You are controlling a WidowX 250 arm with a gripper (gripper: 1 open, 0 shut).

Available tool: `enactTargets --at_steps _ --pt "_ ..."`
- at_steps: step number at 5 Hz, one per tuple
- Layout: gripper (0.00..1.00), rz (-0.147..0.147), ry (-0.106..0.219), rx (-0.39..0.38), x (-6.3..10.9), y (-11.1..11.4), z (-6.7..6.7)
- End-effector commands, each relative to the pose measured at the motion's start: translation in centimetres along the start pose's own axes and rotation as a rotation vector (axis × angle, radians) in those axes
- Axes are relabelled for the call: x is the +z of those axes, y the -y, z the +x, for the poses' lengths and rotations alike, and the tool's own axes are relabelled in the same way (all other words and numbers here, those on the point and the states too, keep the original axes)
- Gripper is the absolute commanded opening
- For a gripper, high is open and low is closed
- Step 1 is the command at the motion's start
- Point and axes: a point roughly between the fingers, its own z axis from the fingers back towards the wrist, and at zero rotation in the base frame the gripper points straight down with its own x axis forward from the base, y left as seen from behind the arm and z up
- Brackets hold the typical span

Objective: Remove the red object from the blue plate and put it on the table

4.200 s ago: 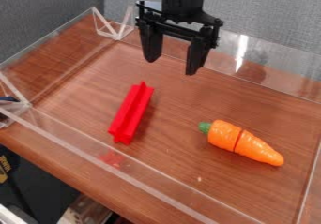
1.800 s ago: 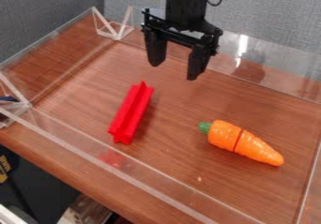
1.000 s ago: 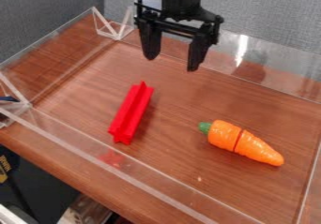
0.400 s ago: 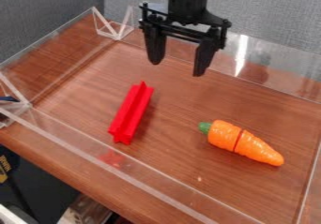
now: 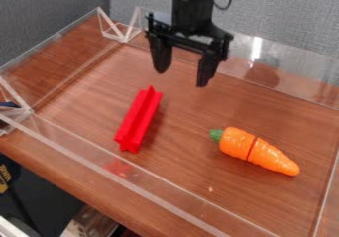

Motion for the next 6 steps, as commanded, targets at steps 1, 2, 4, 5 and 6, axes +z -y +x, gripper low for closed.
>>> enactTargets --at_steps 1,2,4,5,6 --pt "1.0 0.013 0.05 0.007 1.3 -1.1 2.3" --pt "1.0 0.01 0.063 0.002 2.5 -1.8 3.0" --pt "1.0 -0.008 0.077 -0.089 5.6 0.0 2.1" --pt "1.0 -0.012 0.087 -0.125 6.3 1.0 1.5" --pt "1.0 -0.013 0.072 -0.124 6.0 2.1 0.5"
